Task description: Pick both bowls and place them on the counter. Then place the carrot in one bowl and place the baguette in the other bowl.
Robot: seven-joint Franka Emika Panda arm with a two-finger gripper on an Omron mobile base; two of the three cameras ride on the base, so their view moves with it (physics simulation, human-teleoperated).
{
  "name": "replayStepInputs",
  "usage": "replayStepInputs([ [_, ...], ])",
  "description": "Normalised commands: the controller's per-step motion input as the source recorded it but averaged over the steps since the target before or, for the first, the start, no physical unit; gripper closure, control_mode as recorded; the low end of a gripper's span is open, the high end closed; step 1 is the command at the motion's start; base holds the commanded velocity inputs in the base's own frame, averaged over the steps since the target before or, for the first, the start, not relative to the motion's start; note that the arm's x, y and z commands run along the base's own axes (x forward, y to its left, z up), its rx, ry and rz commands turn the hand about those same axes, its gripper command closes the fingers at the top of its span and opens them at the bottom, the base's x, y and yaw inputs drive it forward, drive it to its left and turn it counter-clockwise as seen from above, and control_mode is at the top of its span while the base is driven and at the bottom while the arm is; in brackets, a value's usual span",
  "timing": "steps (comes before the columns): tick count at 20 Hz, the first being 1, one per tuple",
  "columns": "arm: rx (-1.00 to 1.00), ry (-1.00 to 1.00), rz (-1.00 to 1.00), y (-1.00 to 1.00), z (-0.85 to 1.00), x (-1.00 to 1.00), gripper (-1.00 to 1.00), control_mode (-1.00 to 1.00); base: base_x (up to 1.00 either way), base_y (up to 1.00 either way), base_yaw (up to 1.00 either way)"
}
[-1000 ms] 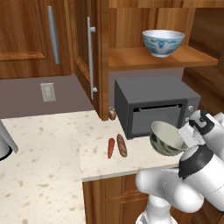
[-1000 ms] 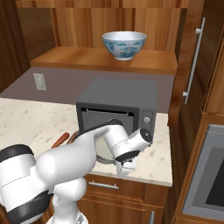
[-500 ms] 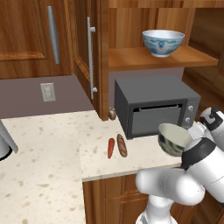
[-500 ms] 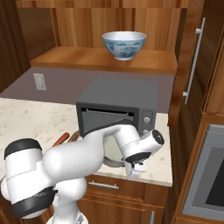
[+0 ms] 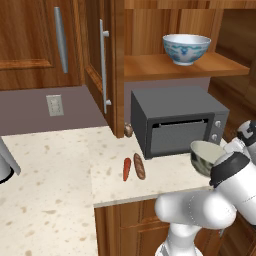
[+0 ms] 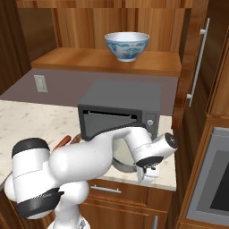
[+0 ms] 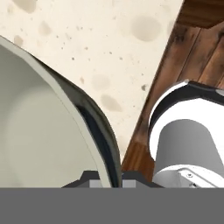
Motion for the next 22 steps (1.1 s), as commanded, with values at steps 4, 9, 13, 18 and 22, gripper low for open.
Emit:
replayStepInputs([
  [4, -0.09, -0.01, -0.14, -0.31, 0.02, -0.02, 1.0, -1.0, 0.0, 0.0, 0.0],
  [9, -0.09, -0.01, -0.17, -0.36, 0.01, 0.0, 1.0, -1.0, 0.0, 0.0, 0.0],
  [13, -0.12, 0.0, -0.19, -0.28, 0.0, 0.0, 1.0, -1.0, 0.0, 0.0, 0.0],
  [18, -0.1, -0.03, -0.16, -0.09, -0.04, 0.0, 1.0, -1.0, 0.0, 0.0, 0.0],
  [22, -0.07, -0.05, -0.1, 0.0, -0.1, 0.0, 1.0, -1.0, 0.0, 0.0, 0.0],
])
